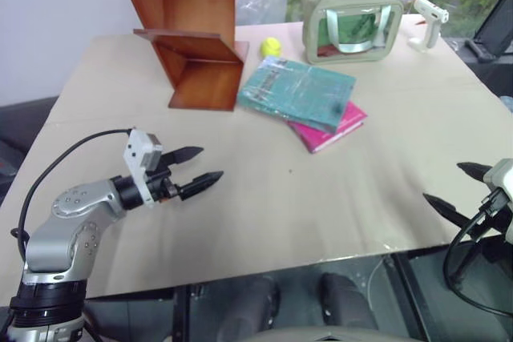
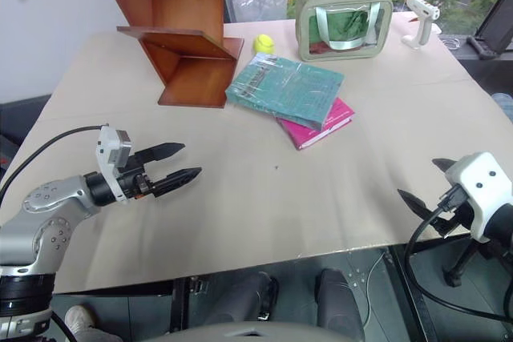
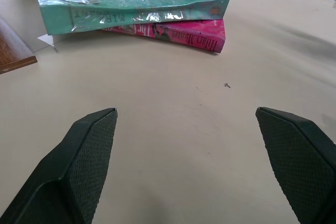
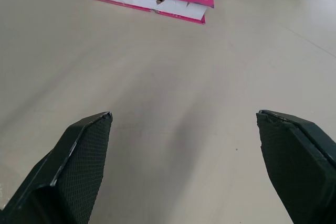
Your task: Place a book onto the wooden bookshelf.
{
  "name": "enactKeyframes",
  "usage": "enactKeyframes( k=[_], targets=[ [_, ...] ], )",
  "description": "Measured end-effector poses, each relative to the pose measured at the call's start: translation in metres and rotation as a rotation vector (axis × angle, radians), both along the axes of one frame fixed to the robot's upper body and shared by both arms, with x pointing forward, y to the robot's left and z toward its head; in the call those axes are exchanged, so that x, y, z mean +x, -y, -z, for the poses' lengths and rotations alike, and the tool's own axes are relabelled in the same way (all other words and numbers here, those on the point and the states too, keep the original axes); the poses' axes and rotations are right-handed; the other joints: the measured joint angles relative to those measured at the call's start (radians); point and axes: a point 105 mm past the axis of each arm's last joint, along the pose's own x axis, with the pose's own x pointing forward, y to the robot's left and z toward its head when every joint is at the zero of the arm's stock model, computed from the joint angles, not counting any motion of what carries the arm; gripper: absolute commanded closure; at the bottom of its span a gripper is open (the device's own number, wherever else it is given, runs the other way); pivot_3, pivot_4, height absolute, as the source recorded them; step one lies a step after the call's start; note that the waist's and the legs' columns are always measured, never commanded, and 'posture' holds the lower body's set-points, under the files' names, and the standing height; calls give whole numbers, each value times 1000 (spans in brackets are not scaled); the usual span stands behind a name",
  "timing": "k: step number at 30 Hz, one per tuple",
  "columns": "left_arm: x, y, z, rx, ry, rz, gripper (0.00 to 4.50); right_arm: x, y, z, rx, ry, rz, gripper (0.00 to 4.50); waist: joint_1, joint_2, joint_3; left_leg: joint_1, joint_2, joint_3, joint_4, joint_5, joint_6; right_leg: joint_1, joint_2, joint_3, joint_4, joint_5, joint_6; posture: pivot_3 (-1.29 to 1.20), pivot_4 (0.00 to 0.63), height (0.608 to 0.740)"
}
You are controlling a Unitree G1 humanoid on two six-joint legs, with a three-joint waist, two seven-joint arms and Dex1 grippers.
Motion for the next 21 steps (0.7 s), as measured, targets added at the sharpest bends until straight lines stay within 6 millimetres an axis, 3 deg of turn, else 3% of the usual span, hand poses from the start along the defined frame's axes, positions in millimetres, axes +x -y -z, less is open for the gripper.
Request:
enactKeyframes(
  k=[8, 14, 21],
  targets=[
    [-4, 15, -14, 1, 46, 26, 62, 25, -21, -24, 53, 83, -39, 0, -1, 0, 0, 0, 1, 0, 0, 0, 0, 0, -1, 0, 0, 0, 0, 0, 150, 740],
    [1, 24, -21, -37, 77, 9, 0, 46, -30, -20, 66, 69, -63, 2616, 1, -1, 1, -3, 0, 0, 0, 1, -2, -3, -1, -1, -1, 0, 0, 0, 150, 740],
    [7, 42, -29, -64, 117, 22, 0, 84, -44, -29, 52, 138, -70, 2616, -4, -1, 1, -5, 0, 0, -1, 3, -4, -6, -1, 0, -1, 0, 0, 0, 150, 740]
  ],
)
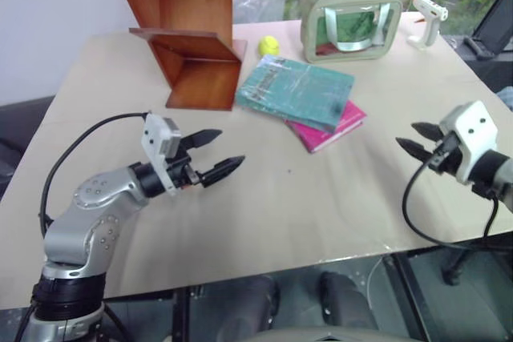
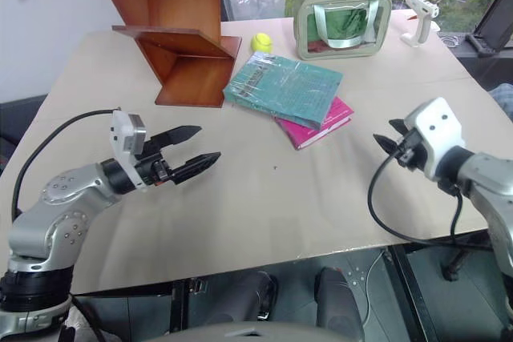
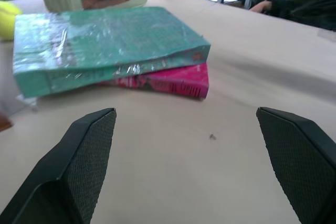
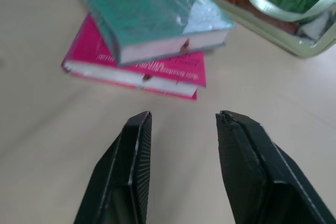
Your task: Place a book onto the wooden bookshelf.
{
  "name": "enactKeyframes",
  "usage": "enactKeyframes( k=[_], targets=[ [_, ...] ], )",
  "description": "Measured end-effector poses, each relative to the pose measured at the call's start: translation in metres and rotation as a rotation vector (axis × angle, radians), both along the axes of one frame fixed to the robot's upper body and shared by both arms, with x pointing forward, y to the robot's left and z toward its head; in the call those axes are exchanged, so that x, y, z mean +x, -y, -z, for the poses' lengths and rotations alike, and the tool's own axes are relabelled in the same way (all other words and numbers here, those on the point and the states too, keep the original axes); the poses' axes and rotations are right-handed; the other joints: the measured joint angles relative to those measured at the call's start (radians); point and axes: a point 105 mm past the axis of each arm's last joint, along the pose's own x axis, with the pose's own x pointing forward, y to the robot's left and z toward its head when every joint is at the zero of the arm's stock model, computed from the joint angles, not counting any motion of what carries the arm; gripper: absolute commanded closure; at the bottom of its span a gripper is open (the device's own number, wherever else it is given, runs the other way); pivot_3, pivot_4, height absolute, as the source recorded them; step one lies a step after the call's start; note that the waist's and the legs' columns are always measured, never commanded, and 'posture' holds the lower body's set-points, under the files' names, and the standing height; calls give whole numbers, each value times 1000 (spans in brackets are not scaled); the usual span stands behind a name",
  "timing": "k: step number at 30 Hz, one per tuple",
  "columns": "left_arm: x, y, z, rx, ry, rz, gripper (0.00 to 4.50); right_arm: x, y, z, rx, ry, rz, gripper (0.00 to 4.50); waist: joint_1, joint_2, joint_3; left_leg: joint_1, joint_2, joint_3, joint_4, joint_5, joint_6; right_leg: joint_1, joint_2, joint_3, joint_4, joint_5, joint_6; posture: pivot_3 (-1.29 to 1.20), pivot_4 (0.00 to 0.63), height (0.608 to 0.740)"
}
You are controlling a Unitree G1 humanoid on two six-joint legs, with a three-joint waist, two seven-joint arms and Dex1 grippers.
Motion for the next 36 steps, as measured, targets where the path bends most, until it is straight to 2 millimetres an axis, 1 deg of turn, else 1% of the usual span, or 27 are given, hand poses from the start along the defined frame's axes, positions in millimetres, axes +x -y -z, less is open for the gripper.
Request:
enactKeyframes(
  k=[1, 2, 3, 5, 6, 7, 9, 11, 15, 17, 20, 21, 24, 26, 31, 33, 35, 36],
  targets=[
    [1, 1, 0, -3, 1, -5, 0, 7, -3, -1, 2, 1, 4, 2616, 0, 0, 0, 0, 0, 0, 0, 1, 1, 0, 0, 0, 0, 0, 0, 0, 150, 740],
    [3, 4, 0, -10, 4, -14, 0, 19, -6, -3, 26, 8, 16, 2616, -1, 0, 0, 0, 0, 0, 0, 1, 2, 0, 1, 0, 0, 0, 0, 0, 150, 740],
    [5, 8, 0, -18, 9, -15, 0, 28, -9, -4, 46, 10, 24, 3160, 0, 0, 0, 0, 0, 0, 0, 1, 1, 0, 1, 0, 0, 0, 0, 0, 150, 740],
    [8, 11, 0, -33, 17, -33, 0, 42, -15, -5, 77, 6, 26, 3825, 1, 0, 0, -1, 0, 0, 0, 2, 3, -1, 1, 0, 0, 0, 0, 0, 150, 740],
    [10, 13, 0, -47, 23, -49, 0, 51, -17, -4, 80, 4, 37, 4386, 1, 0, 0, -1, 0, 0, 0, 2, 3, -1, 1, 0, 0, 0, 0, 0, 150, 740],
    [12, 14, 1, -55, 24, -64, 0, 57, -17, -1, 73, -3, 50, 4485, 3, 0, 0, -2, 0, 0, 0, 2, 3, -2, 1, 0, 0, 0, 0, 0, 150, 740],
    [15, 17, 5, -66, 21, -97, 0, 71, -17, 5, 65, -11, 77, 4485, 3, 0, 0, -4, -1, -1, 0, 2, 4, -3, 1, -1, 0, 0, 0, 0, 150, 740],
    [20, 22, 8, -93, 19, -139, 0, 89, -22, 17, 50, -23, 108, 4485, 1, 0, 0, -9, -2, 0, 1, 2, 4, -9, 0, 0, 1, 1, -1, 0, 150, 740],
    [25, 27, 12, -104, 8, -189, 0, 103, -30, 41, 3, -44, 107, 4485, 1, 0, 0, -14, -2, 0, 0, 3, 4, -16, 1, 0, 2, 1, -1, 0, 150, 740],
    [27, 25, 14, -98, 0, -219, 0, 104, -36, 48, 11, -55, 85, 4485, -1, 0, 0, -15, -2, 0, 0, 3, 4, -17, 1, 1, 2, 1, -1, 0, 150, 740],
    [29, 23, 18, -97, -31, -252, 0, 101, -52, 49, 31, -50, 4, 4485, -4, 0, 0, -15, -2, 0, 0, 3, 4, -17, 1, 1, 2, 1, -1, 0, 150, 740],
    [30, 22, 19, -95, -38, -262, 0, 98, -58, 48, 39, -47, -26, 4485, -5, 0, 0, -15, -2, 0, 0, 3, 4, -17, 1, 1, 2, 1, -1, 0, 150, 740],
    [31, 20, 24, -85, -72, -290, 0, 82, -85, 45, 72, -33, -143, 4485, -7, 0, 0, -15, -2, 0, 0, 3, 4, -17, 1, 1, 3, 1, -1, 0, 150, 740],
    [32, 19, 26, -83, -80, -294, 0, 73, -95, 46, 82, -27, -191, 4485, -7, 0, 0, -15, -2, 0, 1, 3, 4, -17, 1, 1, 3, 1, -1, 0, 150, 740],
    [35, 22, 22, -89, -83, -291, 0, 54, -112, 53, 111, -31, -255, 4485, -5, 0, 0, -14, -2, 0, 1, 3, 4, -16, 1, 1, 4, 1, -1, 0, 150, 740],
    [36, 24, 21, -101, -93, -281, 0, 48, -117, 50, 128, -15, -271, 4485, -6, 0, 0, -14, -2, 0, 1, 3, 4, -16, 1, 1, 4, 1, -1, 0, 150, 740],
    [38, 27, 22, -122, -127, -272, 0, 40, -116, 45, 151, -1, -277, 4485, -5, 0, 0, -14, -2, -1, 1, 3, 4, -16, 1, 1, 4, 1, -1, 0, 150, 740],
    [40, 27, 23, -140, -155, -270, 0, 33, -114, 42, 168, 1, -282, 3936, -2, 0, 0, -14, -2, -1, 1, 3, 4, -16, 1, 1, 4, 1, -1, 0, 150, 740]
  ],
)
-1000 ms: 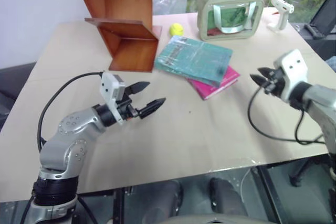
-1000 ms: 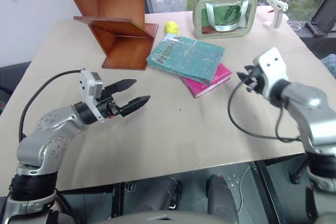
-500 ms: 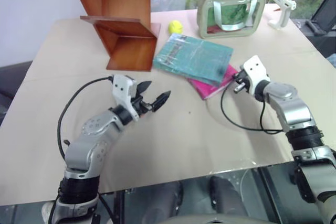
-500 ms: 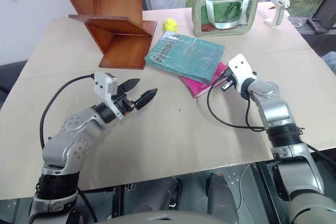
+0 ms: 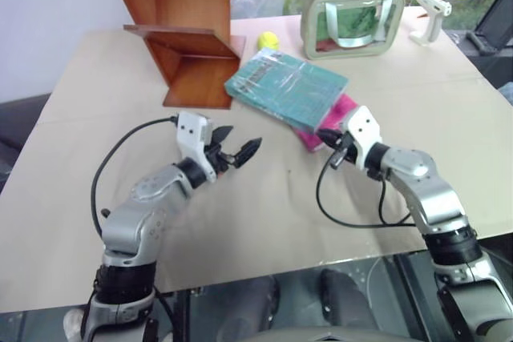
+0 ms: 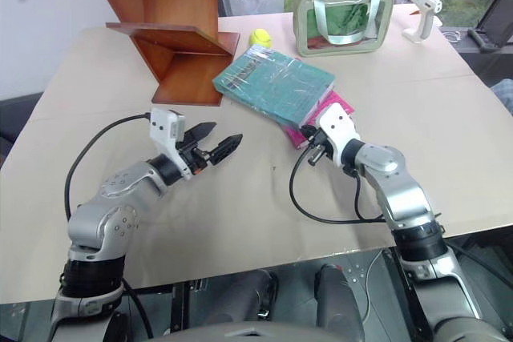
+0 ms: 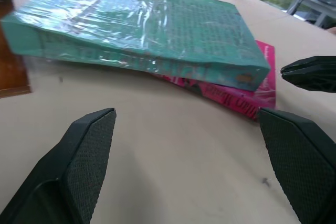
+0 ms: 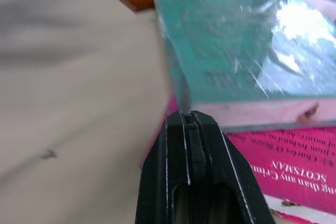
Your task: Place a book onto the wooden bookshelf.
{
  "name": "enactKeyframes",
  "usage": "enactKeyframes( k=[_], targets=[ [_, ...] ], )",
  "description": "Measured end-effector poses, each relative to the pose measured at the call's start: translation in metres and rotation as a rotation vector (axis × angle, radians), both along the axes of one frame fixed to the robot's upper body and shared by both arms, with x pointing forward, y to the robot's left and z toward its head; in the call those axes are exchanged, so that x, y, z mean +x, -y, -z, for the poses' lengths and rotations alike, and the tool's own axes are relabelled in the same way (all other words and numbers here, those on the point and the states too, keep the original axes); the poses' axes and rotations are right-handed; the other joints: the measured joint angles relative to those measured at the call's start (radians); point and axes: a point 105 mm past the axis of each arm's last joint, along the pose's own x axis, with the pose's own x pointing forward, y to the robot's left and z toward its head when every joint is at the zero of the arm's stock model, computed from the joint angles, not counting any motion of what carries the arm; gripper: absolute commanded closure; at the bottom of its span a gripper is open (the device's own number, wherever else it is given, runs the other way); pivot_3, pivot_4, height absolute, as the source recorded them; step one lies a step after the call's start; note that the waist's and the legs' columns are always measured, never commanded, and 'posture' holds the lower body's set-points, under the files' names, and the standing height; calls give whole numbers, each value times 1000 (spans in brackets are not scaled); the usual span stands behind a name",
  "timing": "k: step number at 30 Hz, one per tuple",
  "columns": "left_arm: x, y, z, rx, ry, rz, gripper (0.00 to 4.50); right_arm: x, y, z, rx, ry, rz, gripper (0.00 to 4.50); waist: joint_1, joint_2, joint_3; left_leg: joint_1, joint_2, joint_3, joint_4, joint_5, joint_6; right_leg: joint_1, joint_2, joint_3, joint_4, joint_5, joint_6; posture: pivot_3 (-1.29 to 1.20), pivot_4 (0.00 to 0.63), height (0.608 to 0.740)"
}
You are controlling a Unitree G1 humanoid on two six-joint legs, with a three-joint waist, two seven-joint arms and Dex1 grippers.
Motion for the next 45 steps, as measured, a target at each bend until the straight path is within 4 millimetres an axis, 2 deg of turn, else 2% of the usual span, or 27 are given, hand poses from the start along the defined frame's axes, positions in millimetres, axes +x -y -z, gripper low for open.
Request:
enactKeyframes(
  k=[3, 4, 6, 7, 8, 10, 12, 15, 17, 21, 26, 27, 29, 35, 36, 39, 45],
  targets=[
    [6, 1, 2, -58, -55, 4, 0, -18, 10, -4, 26, -16, -4, 2736, 6, 0, 0, 0, 0, -1, 0, 0, 0, 0, 0, 0, 0, 0, 0, 0, 150, 740],
    [8, 1, 2, -75, -76, 4, 0, -27, 14, -5, 32, -24, -10, 2180, 6, 0, 0, 0, 0, -1, 0, 0, 0, 1, 0, -1, 0, 0, 0, 0, 150, 740],
    [13, 5, 3, -115, -107, 8, 0, -37, 19, -7, 37, -28, -10, 1792, 6, 0, 0, 0, -1, -1, 1, 0, 0, 1, 0, -1, 0, 0, 0, 0, 150, 740],
    [14, 6, 3, -130, -120, 9, 0, -42, 19, -9, 39, -27, -19, 1250, 6, 0, 0, 0, -1, -1, 1, 0, 0, 1, -1, -1, 0, 0, 0, 0, 150, 740],
    [21, 18, 4, -216, -175, 25, 0, -55, 26, -15, 39, -13, -10, 1167, 0, -1, 0, 1, -1, 0, 1, 0, 0, 2, 0, 0, 0, 0, 0, 0, 150, 740],
    [27, 22, 6, -283, -222, 21, 0, -65, 27, -20, 37, 0, -13, 613, 5, 0, -2, 1, 0, -1, 1, 0, 0, 2, 0, -1, 1, 0, 0, 0, 150, 740],
    [43, 29, 10, -433, -312, -13, 0, -77, 29, -28, 43, 31, -1, 613, 7, 0, -2, 1, 0, -1, 1, 0, -1, 2, 0, -1, 1, 0, 0, 0, 150, 740],
    [55, 39, 14, -528, -387, -30, 0, -82, 28, -37, 47, 66, 6, 613, 5, -1, -2, 1, -1, -1, 2, 1, -1, 3, -1, -1, 2, 0, 1, 0, 150, 740],
    [77, 51, 18, -682, -485, -73, 0, -85, 28, -51, 43, 121, 34, 613, 5, -1, -2, 2, -1, -1, 2, 1, -1, 3, -1, -1, 2, 0, 1, 0, 150, 740],
    [103, 64, 17, -848, -554, -113, 0, -81, 26, -65, 35, 173, 64, 613, 6, -1, -2, 1, -1, -1, 2, 1, -1, 3, -1, -1, 1, 0, 1, 0, 150, 740],
    [118, 67, 13, -993, -576, -149, 0, -77, 25, -74, 28, 197, 78, 613, 6, -1, -2, 1, -1, -1, 2, 1, -1, 3, -1, -1, 1, 0, 1, 0, 150, 740],
    [120, 67, 13, -1012, -580, -154, 506, -77, 25, -76, 24, 201, 81, 408, 6, -1, -2, 1, -1, -1, 2, 1, -1, 3, -1, -1, 1, 0, 1, 0, 150, 740],
    [123, 67, 18, -1058, -602, -174, 1130, -76, 25, -78, 20, 203, 86, 408, 5, -1, -2, 1, -1, -1, 2, 1, -1, 3, -1, -1, 1, 0, 1, 0, 150, 740],
    [124, 60, 12, -1188, -624, -144, 4063, -74, 27, -77, 18, 195, 108, 408, 4, -1, -3, 2, -1, -1, 2, 1, -1, 3, -1, -1, 2, 0, 1, 0, 150, 740],
    [123, 59, 8, -1221, -630, -125, 4404, -74, 27, -77, 18, 196, 108, 408, 4, -1, -3, 2, -1, -1, 2, 1, -1, 3, -1, -1, 2, 0, 1, 0, 150, 740],
    [118, 55, 3, -1281, -665, -88, 4404, -74, 27, -79, 16, 204, 105, 408, 2, -1, -3, 2, -1, -1, 2, 1, -1, 3, -1, 0, 2, 0, 1, 0, 150, 740],
    [84, 50, -3, -1259, -729, 40, 4404, -72, 28, -80, 17, 205, 110, 408, 1, -1, -3, 1, -1, -1, 2, 1, -1, 1, -1, 1, 2, 0, 1, 0, 150, 740]
  ],
)
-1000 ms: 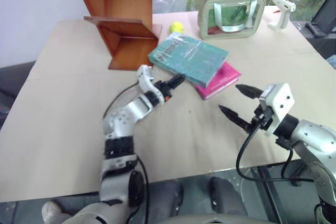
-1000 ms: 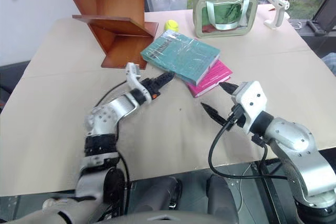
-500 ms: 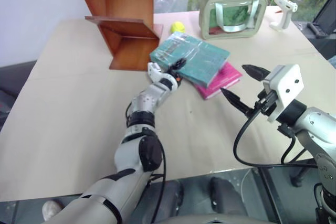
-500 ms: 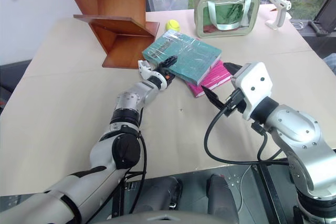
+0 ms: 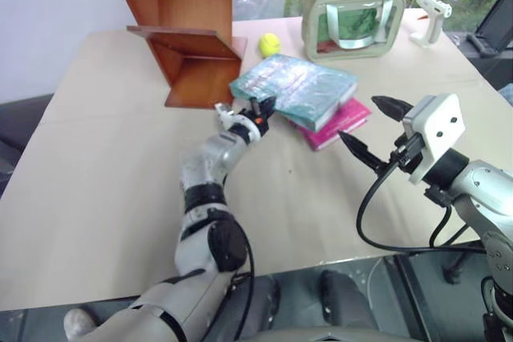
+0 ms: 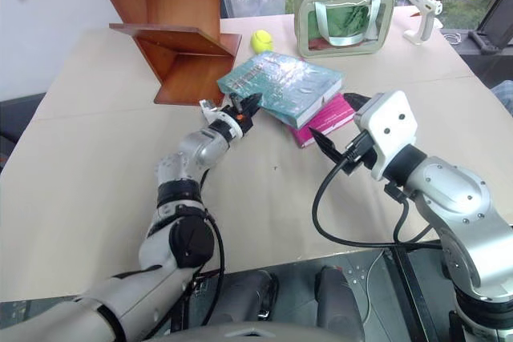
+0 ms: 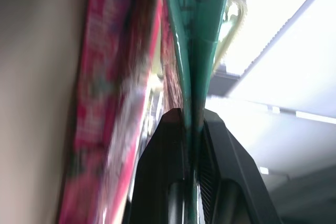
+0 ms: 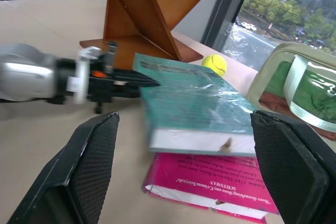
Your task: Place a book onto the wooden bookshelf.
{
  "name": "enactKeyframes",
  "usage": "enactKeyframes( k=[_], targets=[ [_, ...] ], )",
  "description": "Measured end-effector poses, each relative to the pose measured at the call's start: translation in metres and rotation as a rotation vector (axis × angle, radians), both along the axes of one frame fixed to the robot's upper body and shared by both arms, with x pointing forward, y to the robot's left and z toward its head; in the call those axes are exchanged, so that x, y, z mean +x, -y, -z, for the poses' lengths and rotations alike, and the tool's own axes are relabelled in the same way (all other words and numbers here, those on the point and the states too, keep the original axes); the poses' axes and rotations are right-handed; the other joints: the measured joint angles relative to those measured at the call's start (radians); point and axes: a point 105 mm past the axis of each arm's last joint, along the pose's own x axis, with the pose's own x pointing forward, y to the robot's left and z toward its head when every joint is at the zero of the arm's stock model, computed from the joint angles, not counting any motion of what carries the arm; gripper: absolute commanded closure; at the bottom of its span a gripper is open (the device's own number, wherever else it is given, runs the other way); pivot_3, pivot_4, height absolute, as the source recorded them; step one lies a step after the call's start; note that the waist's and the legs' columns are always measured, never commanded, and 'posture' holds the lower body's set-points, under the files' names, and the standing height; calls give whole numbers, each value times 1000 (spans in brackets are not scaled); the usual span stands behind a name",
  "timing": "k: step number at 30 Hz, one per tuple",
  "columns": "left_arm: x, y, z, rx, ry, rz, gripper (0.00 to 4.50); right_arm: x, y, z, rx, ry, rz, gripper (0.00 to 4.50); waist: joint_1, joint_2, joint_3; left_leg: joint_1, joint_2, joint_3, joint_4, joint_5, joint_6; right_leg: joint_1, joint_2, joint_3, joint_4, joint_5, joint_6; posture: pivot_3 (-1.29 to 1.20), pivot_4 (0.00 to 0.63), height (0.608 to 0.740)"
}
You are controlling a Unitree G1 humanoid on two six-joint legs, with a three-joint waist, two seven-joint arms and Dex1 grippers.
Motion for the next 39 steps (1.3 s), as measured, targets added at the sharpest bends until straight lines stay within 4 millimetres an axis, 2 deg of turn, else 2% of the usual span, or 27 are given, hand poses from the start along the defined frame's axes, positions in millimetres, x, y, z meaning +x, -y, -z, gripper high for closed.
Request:
enactKeyframes(
  k=[2, 4, 6, 10, 12, 14, 15, 18, 20, 22, 26, 30, 33, 38, 39],
  targets=[
    [-15, 2, -12, 80, 84, 66, 4404, 0, 1, -1, 5, 1, 1, 408, 2, 0, 0, 0, 0, 0, 0, 0, 0, 0, 0, 0, 1, 0, 0, 0, 150, 740],
    [-32, 7, -36, 280, 276, 148, 4404, -4, 5, -4, 26, 8, 9, 408, 4, -1, 1, -1, 0, 0, 0, 0, 0, -1, 0, -1, 1, 0, 0, 0, 150, 740],
    [-49, 10, -72, 543, 557, 193, 4404, -11, 12, -9, 60, 21, 22, 408, 3, -1, 1, -1, 0, 0, 0, 0, 0, -1, 0, -1, 1, 0, -1, 0, 150, 740],
    [-75, 31, -138, 857, 1117, 211, 4404, -34, 21, -14, 146, 18, -1, 408, 5, 0, 0, 1, -1, 1, -1, 0, 0, 1, -1, 0, -1, 0, -1, 0, 150, 740],
    [-80, 35, -161, 1061, 1380, 179, 4404, -44, 25, -7, 162, -26, -11, 408, 4, 0, 0, 1, -1, 1, -2, 0, 0, 1, 0, 0, -1, 0, -1, 0, 150, 740],
    [-83, 30, -182, 1242, 1598, 117, 4404, -47, 30, -1, 157, -58, 2, 408, -3, 1, 0, 3, 1, 4, -4, 0, 0, 1, 1, 3, -1, 0, -1, 0, 150, 740],
    [-83, 23, -196, 1429, 1782, 75, 4404, -48, 32, 0, 152, -61, 9, 408, -8, 2, 0, 3, 1, 6, -4, 0, 0, 1, 1, 5, -1, 0, -1, 0, 150, 740],
    [-73, 7, -213, 1745, 2015, 33, 4404, -49, 32, -6, 166, -30, 8, 408, -11, 3, -1, 4, 2, 6, -5, 0, 0, 1, 1, 5, -1, 0, -1, 0, 150, 740],
    [-58, -12, -222, 1953, 2046, 17, 4404, -48, 30, -11, 176, -1, -5, 408, -13, 2, 0, 4, 2, 6, -4, 0, 0, 1, 1, 5, -1, 0, -1, 0, 150, 740],
    [-40, -43, -231, 2203, 1977, 28, 4404, -47, 26, -17, 185, 27, -29, 408, -14, 1, 0, 3, 1, 6, -3, 0, 0, 1, 2, 4, -2, 0, 0, 0, 150, 740],
    [-19, -84, -229, 2524, 1802, 183, 4404, -41, 25, -31, 177, 85, -52, 408, -16, 1, 1, 1, 0, 5, -1, -1, 3, 1, 1, 3, -2, 0, 0, 0, 150, 740],
    [-2, -118, -216, 2687, 1546, 309, 4404, -40, 22, -50, 123, 150, -82, 408, -18, -2, 2, -5, 0, 1, 0, -2, 3, -2, 1, -1, -3, 0, 0, 0, 150, 740],
    [5, -136, -203, 2742, 1387, 409, 4404, -37, 22, -62, 89, 188, -92, 408, -23, -3, 3, -7, -1, 1, 1, -2, 4, -3, 1, -3, -3, 0, 0, 0, 150, 740],
    [12, -136, -202, 2767, 1322, 399, 4404, -28, 17, -72, 67, 207, -119, 408, -24, -5, 4, -6, -1, 0, 3, -2, 4, -3, 0, -3, -2, 0, 0, 0, 150, 740],
    [15, -137, -199, 2770, 1298, 386, 4055, -25, 15, -74, 65, 209, -129, 408, -27, -5, 4, -5, -1, 1, 3, -2, 4, -2, 0, -3, 0, 0, 0, 0, 150, 740]
  ],
)
